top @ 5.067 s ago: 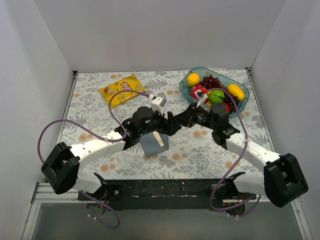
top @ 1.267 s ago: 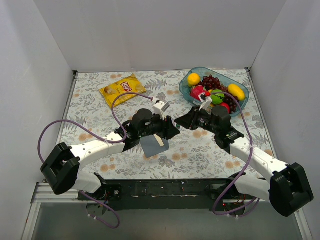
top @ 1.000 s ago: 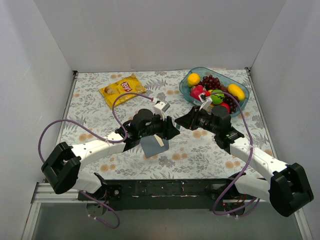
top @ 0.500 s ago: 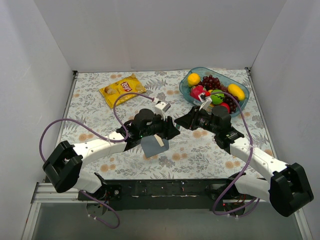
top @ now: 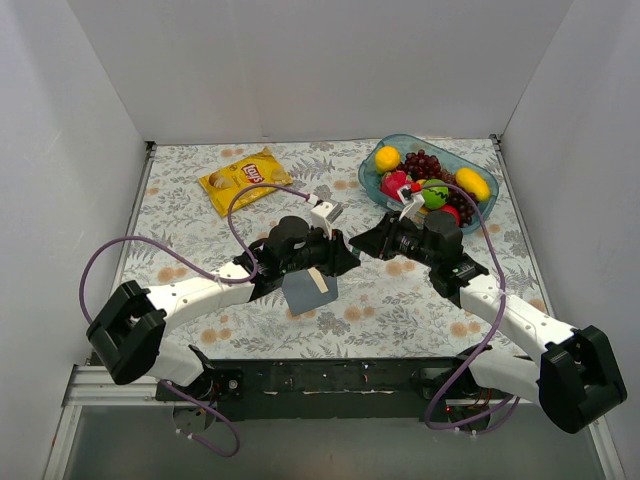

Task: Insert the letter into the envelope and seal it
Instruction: Open the solid glue cap from the solid glue.

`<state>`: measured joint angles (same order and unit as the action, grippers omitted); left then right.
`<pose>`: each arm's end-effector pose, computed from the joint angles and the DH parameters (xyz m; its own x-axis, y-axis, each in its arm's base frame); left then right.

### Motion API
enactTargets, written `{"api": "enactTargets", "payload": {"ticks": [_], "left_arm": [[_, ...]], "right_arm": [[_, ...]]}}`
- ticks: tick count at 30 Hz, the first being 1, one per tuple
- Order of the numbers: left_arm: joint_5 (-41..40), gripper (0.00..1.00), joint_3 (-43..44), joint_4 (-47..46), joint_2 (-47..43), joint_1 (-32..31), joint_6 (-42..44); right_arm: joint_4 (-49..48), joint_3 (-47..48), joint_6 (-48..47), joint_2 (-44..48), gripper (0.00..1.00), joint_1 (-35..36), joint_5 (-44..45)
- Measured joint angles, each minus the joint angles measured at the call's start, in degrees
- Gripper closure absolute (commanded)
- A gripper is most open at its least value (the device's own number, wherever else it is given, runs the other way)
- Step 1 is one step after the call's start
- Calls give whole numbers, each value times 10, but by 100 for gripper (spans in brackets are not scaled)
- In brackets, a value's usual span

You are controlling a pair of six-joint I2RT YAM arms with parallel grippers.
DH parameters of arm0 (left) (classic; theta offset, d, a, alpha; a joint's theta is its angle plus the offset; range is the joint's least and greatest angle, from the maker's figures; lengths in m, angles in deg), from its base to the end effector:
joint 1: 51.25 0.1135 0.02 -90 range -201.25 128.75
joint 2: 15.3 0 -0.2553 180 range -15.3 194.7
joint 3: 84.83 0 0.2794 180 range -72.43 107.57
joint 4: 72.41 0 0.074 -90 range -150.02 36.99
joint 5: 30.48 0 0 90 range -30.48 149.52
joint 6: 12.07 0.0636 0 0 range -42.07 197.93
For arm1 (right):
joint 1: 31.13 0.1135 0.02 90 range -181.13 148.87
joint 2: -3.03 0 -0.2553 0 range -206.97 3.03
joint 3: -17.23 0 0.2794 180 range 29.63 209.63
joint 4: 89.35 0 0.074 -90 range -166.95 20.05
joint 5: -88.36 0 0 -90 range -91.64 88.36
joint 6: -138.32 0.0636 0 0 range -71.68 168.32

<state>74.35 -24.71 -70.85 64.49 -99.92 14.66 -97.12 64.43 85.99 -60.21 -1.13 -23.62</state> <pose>0.2282 -0.2842 0.2217 -0.8966 -0.2879 -0.3365 0.1838 0.4494 -0.8742 0.2524 0.1732 0.2451 -0.5780 0.3207 -0.7504 -0.5448 0.5330 0.6474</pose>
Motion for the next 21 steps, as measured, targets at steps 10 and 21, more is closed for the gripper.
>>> {"api": "enactTargets", "payload": {"ticks": [10, 21], "left_arm": [[-3, 100, 0, -3, 2, 0, -1], [-16, 100, 0, -3, 2, -2, -2]], "right_arm": [[1, 0, -2, 0, 75, -1, -1], [1, 0, -2, 0, 67, -3, -6]]}}
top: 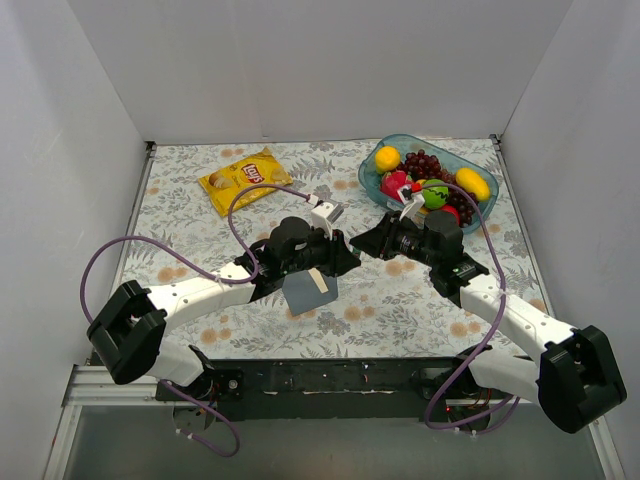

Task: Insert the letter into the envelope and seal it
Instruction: Open the solid glue cap from the solid glue.

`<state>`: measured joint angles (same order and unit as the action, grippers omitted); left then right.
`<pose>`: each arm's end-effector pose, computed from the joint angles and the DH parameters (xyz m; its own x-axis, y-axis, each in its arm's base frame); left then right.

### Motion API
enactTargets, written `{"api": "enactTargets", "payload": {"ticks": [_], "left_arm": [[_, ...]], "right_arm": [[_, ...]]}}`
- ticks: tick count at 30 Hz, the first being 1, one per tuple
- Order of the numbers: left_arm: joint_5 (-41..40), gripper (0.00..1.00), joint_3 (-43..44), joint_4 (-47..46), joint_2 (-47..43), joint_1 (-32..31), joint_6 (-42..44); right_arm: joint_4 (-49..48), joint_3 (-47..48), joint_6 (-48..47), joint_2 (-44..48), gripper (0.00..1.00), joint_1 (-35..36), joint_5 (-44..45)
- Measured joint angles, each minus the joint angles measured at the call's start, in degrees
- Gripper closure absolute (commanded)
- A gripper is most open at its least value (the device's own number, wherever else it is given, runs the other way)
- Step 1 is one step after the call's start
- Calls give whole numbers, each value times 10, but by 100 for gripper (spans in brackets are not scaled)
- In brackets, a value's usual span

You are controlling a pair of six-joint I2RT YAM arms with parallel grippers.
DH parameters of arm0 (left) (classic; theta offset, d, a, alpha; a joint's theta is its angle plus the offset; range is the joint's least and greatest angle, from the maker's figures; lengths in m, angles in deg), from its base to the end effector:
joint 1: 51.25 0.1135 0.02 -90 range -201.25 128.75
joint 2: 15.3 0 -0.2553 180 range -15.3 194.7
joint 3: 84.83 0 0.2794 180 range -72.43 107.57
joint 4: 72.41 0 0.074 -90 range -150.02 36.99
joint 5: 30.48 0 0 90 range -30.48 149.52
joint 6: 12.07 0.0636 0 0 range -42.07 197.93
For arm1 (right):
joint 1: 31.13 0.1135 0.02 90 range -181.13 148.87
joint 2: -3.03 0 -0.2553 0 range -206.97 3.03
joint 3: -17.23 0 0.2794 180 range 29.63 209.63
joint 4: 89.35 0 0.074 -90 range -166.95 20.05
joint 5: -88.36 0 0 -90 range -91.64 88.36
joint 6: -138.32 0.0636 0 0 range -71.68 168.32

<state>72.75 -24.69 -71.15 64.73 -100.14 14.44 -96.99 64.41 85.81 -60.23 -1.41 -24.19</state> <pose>0.2292 -0.2848 0.2208 -0.8878 -0.3075 -0.3424 0.1777 0.4572 -0.8714 0.2527 0.1723 0.2446 -0.5803 0.3160 -0.7506 -0.5471 0.5315 0.6467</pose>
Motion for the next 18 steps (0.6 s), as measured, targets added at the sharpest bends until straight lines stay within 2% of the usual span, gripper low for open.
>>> {"api": "enactTargets", "payload": {"ticks": [18], "left_arm": [[-23, 100, 8, 9, 0, -5, -5]], "right_arm": [[-8, -1, 2, -2, 66, -1, -3]]}}
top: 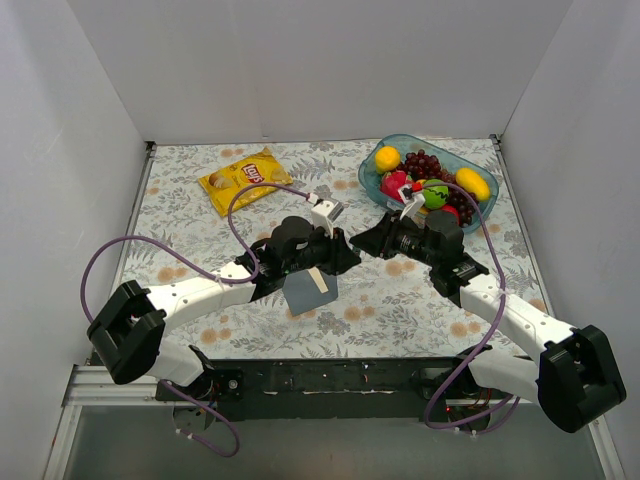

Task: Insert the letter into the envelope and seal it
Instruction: Open the solid glue cap from the solid glue.

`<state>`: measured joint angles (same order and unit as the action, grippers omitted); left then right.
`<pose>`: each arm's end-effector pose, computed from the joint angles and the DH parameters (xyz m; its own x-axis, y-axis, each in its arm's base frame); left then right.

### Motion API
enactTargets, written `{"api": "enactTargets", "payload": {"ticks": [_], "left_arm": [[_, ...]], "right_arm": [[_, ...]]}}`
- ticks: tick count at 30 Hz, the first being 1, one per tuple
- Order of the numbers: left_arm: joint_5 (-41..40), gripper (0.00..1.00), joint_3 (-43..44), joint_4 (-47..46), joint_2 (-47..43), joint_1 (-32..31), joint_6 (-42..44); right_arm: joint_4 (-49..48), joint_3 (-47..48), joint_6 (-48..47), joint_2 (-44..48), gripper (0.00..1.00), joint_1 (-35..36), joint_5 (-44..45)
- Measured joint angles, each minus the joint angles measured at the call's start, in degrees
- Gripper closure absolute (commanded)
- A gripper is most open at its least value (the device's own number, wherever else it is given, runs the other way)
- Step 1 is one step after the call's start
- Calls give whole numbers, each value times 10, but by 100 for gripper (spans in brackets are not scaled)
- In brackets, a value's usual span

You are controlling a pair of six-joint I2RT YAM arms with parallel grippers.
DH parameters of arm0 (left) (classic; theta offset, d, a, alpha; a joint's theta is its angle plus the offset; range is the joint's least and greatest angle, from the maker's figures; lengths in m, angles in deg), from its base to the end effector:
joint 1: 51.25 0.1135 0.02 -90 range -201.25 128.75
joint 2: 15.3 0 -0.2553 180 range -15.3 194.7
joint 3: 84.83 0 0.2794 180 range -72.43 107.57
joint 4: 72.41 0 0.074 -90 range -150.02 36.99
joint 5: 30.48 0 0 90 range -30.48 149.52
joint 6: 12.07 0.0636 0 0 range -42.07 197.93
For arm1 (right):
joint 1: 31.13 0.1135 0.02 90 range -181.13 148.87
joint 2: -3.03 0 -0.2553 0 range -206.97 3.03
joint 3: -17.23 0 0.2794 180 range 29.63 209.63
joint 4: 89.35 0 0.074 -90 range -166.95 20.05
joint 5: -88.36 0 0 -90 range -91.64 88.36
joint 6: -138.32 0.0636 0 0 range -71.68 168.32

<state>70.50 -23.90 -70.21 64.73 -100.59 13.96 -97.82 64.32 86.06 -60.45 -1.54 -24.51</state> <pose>0.2299 -0.2862 0.2240 -0.8769 -0.3329 -0.3467 0.1649 0.4692 -0.8675 0.2534 0.1723 0.2448 -0.5781 0.3203 -0.7505 -0.5512 0.5249 0.6486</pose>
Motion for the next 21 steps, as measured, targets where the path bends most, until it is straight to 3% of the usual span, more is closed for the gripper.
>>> {"api": "enactTargets", "payload": {"ticks": [14, 17, 18, 19, 21], "left_arm": [[-31, 100, 11, 1, 2, 1, -6], [-29, 100, 11, 1, 4, 1, -6], [-28, 100, 11, 1, 4, 1, -6], [-27, 100, 11, 2, 4, 2, -7], [-24, 100, 11, 3, 4, 2, -9]], "right_arm": [[-2, -4, 2, -2, 65, -1, -11], [-2, -5, 3, -4, 79, -1, -11], [-3, -6, 2, -4, 93, -2, -11], [-3, -7, 2, -4, 99, -2, -11], [-3, -9, -1, -4, 99, -3, -10]]}}
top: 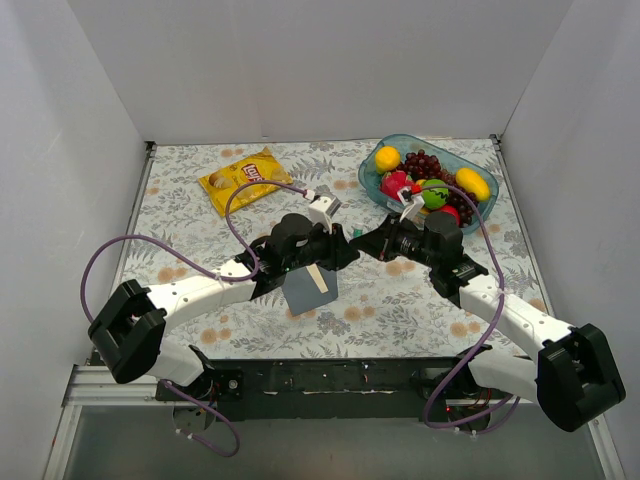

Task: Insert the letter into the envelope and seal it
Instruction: Open the solid glue cap from the solid glue.

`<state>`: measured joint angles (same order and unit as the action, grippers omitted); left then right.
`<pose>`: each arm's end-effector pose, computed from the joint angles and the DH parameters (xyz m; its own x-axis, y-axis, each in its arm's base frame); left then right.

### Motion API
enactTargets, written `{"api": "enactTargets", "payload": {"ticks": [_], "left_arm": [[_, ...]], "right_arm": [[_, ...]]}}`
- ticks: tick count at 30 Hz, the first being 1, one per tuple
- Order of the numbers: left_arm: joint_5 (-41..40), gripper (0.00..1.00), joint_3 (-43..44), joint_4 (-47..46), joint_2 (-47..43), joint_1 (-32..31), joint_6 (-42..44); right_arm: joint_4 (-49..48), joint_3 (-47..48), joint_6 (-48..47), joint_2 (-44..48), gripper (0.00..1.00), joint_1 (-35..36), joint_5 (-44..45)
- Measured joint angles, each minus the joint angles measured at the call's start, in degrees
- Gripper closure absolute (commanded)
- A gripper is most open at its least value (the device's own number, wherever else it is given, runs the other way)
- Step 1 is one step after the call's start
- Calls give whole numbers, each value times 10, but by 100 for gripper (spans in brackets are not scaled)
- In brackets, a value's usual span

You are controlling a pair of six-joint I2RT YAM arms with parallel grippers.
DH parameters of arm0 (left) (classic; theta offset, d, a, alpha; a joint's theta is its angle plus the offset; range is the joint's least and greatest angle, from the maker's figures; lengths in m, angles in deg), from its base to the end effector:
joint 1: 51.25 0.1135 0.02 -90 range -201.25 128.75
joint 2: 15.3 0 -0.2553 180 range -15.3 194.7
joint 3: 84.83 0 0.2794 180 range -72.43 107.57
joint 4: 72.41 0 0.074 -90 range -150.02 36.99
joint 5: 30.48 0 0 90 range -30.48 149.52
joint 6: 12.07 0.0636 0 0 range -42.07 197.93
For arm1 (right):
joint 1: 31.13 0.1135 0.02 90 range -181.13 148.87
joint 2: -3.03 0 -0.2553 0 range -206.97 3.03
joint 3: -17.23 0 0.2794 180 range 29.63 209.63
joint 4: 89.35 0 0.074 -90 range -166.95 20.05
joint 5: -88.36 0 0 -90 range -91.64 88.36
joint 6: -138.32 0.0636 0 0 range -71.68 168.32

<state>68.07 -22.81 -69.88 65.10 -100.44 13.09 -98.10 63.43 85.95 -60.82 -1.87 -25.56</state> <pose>0.2350 -0.2866 0.2283 -0.8588 -0.3750 -0.3491 0.1457 0.4746 -0.8681 0.2529 0.1712 0.2375 -0.5931 0.3075 -0.7441 -0.5482 0.5227 0.6529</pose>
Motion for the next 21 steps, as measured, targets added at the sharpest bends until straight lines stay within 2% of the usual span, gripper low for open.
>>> {"api": "enactTargets", "payload": {"ticks": [9, 21], "left_arm": [[14, 100, -2, -1, 0, 3, -2], [11, 100, -46, -60, -8, 1, -28]], "right_arm": [[10, 4, -4, 0, 99, 1, 14], [111, 72, -39, -12, 99, 23, 75]]}}
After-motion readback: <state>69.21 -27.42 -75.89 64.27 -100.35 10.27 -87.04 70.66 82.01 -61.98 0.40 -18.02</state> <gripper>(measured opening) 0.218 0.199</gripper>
